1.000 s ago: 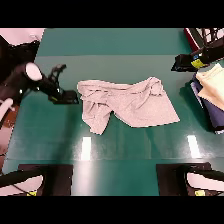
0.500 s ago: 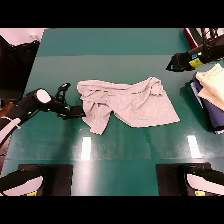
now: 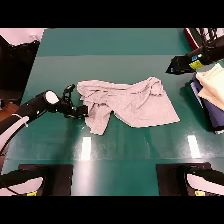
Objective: Fold the shirts.
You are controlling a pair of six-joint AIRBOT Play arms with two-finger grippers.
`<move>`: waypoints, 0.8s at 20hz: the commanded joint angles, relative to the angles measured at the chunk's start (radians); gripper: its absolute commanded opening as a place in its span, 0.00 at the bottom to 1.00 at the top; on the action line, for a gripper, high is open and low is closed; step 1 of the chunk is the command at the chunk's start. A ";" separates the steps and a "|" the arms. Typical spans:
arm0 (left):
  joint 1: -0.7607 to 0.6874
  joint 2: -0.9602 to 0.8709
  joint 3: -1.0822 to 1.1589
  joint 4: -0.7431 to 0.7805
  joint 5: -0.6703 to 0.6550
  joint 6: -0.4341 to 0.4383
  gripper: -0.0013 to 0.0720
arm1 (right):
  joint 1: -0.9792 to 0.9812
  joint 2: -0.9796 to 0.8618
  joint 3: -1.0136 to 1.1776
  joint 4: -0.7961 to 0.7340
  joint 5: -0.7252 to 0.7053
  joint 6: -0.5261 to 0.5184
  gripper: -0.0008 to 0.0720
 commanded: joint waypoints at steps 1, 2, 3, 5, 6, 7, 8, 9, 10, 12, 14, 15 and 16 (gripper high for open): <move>0.003 -0.001 0.074 0.014 -0.082 0.043 0.05 | -0.019 0.000 0.000 -0.002 0.070 -0.002 0.44; 0.003 -0.001 0.119 0.062 -0.141 0.043 0.05 | -0.032 0.000 0.000 -0.002 0.093 -0.002 0.44; 0.002 -0.001 0.165 0.109 -0.193 0.043 0.05 | -0.048 0.003 -0.007 -0.002 0.112 -0.002 0.44; 0.002 0.006 0.256 0.189 -0.293 0.044 0.05 | -0.098 0.037 -0.090 -0.003 0.102 -0.002 0.44; 0.002 0.022 0.284 0.217 -0.312 0.044 0.05 | -0.125 0.063 -0.160 -0.004 0.081 -0.002 0.44; 0.002 0.043 0.306 0.233 -0.317 0.044 0.05 | -0.158 0.097 -0.255 -0.009 0.046 -0.002 0.44; 0.002 0.069 0.322 0.245 -0.319 0.045 0.05 | -0.193 0.131 -0.356 -0.009 0.002 -0.003 0.44; 0.002 0.093 0.331 0.264 -0.319 0.044 0.05 | -0.226 0.159 -0.451 -0.009 -0.043 -0.003 0.44; 0.002 0.118 0.336 0.272 -0.319 0.045 0.05 | -0.261 0.182 -0.542 -0.008 -0.085 -0.006 0.44; 0.002 0.152 0.337 0.280 -0.330 0.044 0.05 | -0.320 0.196 -0.690 -0.008 -0.137 -0.055 0.44; 0.002 0.166 0.338 0.280 -0.361 0.043 0.05 | -0.352 0.183 -0.772 -0.008 -0.189 -0.082 0.45; 0.002 0.166 0.338 0.280 -0.374 0.043 0.05 | -0.360 0.168 -0.793 -0.009 -0.208 -0.095 0.46; 0.002 0.166 0.338 0.280 -0.385 0.043 0.05 | -0.369 0.144 -0.807 -0.009 -0.221 -0.108 0.49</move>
